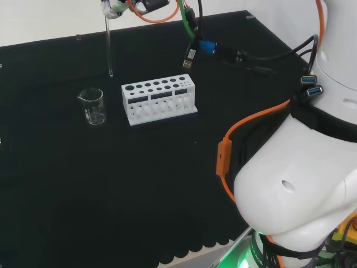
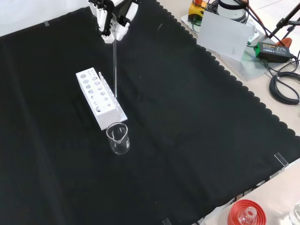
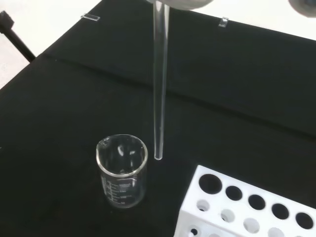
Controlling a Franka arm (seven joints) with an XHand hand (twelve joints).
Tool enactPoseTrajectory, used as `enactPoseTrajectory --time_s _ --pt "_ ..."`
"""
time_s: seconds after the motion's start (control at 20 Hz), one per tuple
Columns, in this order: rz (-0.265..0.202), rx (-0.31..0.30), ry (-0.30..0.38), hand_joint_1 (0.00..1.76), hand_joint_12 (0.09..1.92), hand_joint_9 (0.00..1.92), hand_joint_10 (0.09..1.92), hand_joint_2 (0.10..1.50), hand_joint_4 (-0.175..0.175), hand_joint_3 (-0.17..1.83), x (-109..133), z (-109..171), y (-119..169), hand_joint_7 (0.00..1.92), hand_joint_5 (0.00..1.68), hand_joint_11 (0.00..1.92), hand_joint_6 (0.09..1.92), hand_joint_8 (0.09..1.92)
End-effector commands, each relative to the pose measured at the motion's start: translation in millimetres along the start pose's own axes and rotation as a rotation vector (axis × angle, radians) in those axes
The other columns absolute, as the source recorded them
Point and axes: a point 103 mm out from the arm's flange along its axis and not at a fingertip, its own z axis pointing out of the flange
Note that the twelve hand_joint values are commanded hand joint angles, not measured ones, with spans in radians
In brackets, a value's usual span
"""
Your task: Stir in the beaker to the left of the white test tube rack with the glass rod.
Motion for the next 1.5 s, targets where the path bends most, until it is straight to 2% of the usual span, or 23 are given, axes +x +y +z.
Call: enactPoseTrajectory --time_s 0.05,0.6,0.95,1.5 --pt "-0.030 -0.001 -0.015 1.20 0.53 1.81 0.30 1.13 -0.175 -0.17 24.7 -6.9 16.2 1.60 1.13 1.66 0.79 0.60" --pt "-0.076 -0.015 -0.020 1.20 0.53 1.81 0.30 1.13 -0.175 -0.17 48.2 -17.6 23.7 1.61 1.13 1.66 0.79 0.60" --pt "-0.111 -0.007 -0.020 1.20 0.53 1.81 0.30 1.13 -0.175 -0.17 61.3 -10.5 31.1 1.61 1.14 1.66 0.79 0.59" --pt "-0.114 0.006 -0.027 1.20 0.53 1.82 0.30 1.12 -0.175 -0.17 55.0 -1.3 42.8 1.61 1.14 1.66 0.79 0.59"
